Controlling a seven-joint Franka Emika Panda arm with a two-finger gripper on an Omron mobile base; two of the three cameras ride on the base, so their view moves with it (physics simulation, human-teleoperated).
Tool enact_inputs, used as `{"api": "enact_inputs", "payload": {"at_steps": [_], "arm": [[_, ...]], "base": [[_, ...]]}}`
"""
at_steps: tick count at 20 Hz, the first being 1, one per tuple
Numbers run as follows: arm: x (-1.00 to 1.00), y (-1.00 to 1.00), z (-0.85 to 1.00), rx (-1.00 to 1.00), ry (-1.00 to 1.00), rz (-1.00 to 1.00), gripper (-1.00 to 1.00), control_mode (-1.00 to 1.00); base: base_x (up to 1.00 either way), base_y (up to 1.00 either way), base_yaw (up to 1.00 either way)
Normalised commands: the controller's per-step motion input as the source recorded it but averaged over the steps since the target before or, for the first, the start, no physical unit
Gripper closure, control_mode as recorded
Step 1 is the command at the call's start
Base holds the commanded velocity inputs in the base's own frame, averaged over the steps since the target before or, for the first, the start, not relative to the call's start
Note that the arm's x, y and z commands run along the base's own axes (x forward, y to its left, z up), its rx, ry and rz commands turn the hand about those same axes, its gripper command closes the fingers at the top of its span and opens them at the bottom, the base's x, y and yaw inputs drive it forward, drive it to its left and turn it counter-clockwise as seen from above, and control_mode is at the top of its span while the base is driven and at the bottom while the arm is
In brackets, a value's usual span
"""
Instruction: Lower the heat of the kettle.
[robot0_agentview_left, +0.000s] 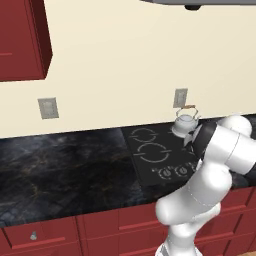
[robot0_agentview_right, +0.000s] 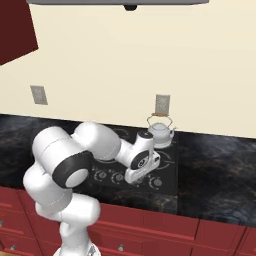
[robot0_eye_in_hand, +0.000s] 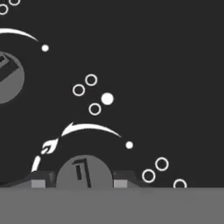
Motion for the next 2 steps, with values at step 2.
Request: {"api": "enact_inputs", "payload": {"at_steps": [2], "arm": [[0.0, 0.01, -0.21, 0.0, 0.04, -0.36, 1.0, -1.0]], "base": [[0.0, 0.0, 0.0]]}}
